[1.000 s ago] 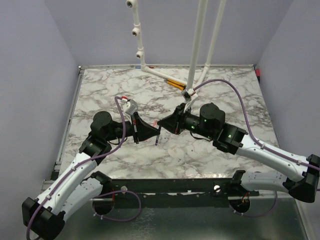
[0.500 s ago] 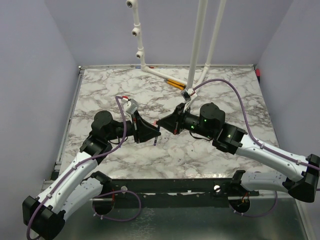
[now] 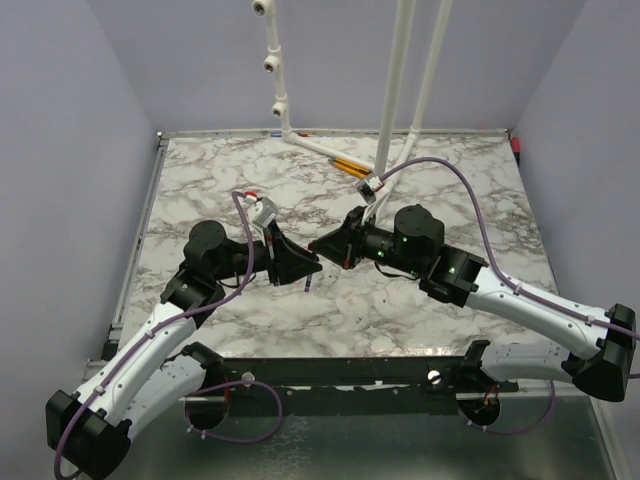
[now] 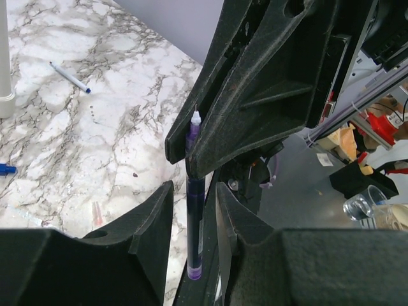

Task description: Insert the pens into the pen caps

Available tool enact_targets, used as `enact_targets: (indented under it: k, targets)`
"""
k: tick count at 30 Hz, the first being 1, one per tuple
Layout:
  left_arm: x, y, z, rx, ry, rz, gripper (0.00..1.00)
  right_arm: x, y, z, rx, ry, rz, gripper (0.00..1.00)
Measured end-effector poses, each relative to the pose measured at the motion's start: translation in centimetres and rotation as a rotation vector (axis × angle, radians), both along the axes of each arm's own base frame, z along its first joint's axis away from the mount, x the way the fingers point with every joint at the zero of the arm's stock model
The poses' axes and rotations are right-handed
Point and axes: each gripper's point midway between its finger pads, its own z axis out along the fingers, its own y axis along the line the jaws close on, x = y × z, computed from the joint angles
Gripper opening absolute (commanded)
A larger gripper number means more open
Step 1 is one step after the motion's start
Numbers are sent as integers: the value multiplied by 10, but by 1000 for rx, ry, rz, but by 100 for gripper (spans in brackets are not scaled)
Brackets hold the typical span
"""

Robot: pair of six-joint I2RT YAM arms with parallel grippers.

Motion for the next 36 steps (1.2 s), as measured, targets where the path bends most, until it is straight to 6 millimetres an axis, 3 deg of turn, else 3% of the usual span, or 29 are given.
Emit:
enact_targets:
  k: [9, 14, 18, 22, 30, 36]
  targets:
    - [2, -1, -3, 6, 10, 0, 27, 1, 2, 2, 5, -12, 4, 1]
    - [2, -1, -4, 8, 16, -1, 19, 2, 4, 5, 9, -18, 5, 1]
    - [1, -2, -4, 7, 18, -7, 0, 3, 4, 4, 6, -21, 5, 1]
    - [0, -2, -4, 7, 16, -13, 0, 3, 4, 3, 4, -20, 4, 1]
    - [2, -1, -5, 12, 12, 4, 0, 4, 7, 5, -1, -26, 11, 38]
    - [11, 3, -14, 46, 24, 69, 0, 5, 4, 1, -40, -15, 1, 45]
